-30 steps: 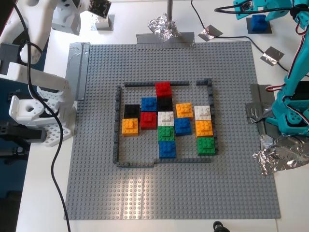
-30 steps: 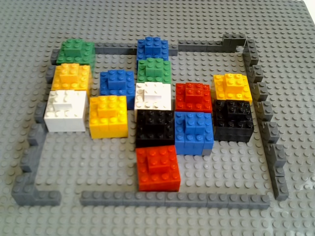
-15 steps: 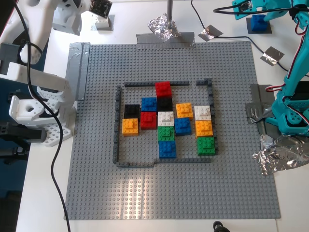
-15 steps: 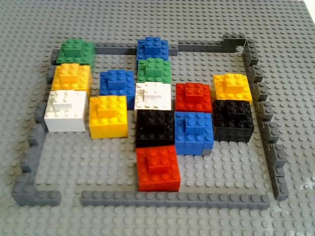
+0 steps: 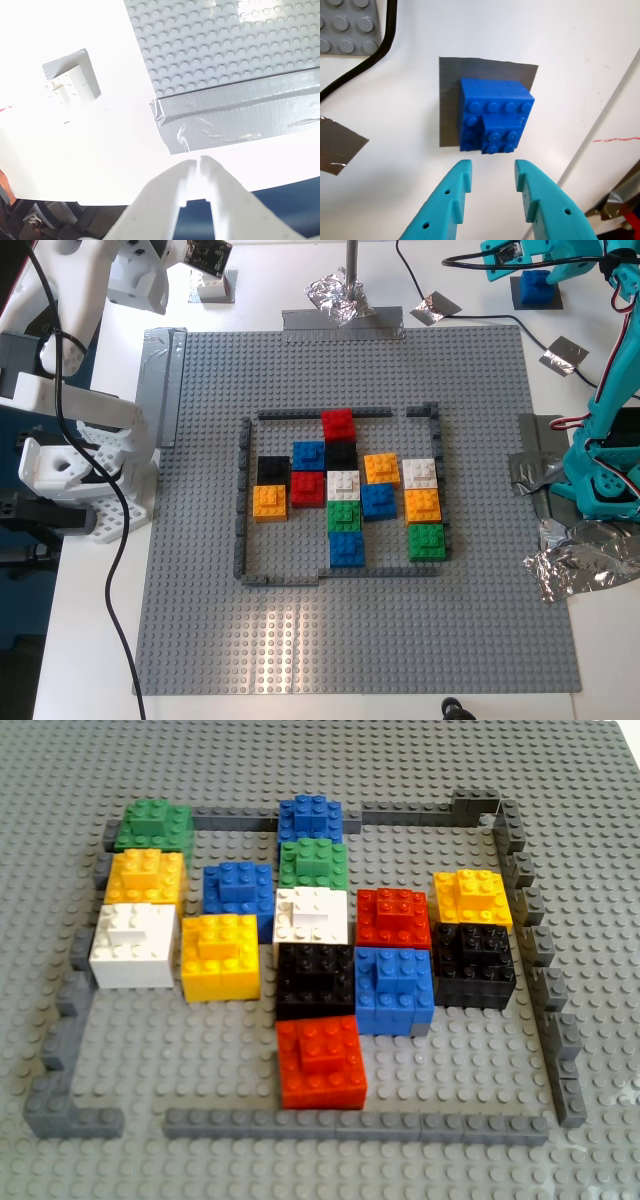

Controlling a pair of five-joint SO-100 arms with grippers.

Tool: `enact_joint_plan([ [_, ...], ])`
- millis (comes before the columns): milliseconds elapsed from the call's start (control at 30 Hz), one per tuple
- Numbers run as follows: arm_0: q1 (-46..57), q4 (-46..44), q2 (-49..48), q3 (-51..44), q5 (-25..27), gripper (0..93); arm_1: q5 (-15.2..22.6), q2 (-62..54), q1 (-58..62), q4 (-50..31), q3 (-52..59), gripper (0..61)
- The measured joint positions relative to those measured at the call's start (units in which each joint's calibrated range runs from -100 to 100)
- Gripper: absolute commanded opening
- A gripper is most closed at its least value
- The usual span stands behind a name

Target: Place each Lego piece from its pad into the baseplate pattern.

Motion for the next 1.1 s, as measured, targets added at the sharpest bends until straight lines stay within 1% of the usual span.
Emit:
enact_joint_plan([
  [200, 0.00, 0.00, -0.08, 0.00, 0.00, 10.1, 0.00, -0.43, 1.27, 0.64, 0.00, 0.1],
  [400, 0.00, 0.00, -2.45, 0.00, 0.00, 10.1, 0.00, -1.12, 1.18, 1.37, 0.00, 0.1],
  [633, 0.00, 0.00, -3.13, 0.00, 0.00, 10.0, 0.00, -1.21, -0.36, -0.48, 0.77, 0.1],
  [800, 0.00, 0.00, -3.55, 0.00, 0.00, 9.9, -0.20, -1.21, -0.27, -0.40, 0.77, 0.1],
  [900, 0.00, 0.00, -3.63, 0.00, 0.00, 9.9, -0.59, -1.64, -0.27, 1.53, 0.87, 0.1],
  [1033, 0.00, 0.00, -3.63, 0.00, 0.00, 9.9, -0.59, -3.80, -0.09, 1.85, 1.64, 0.1],
  [1100, 0.00, 0.00, -3.63, 0.00, 0.00, 9.9, -0.59, -3.54, 0.09, 3.54, 1.26, 0.1],
])
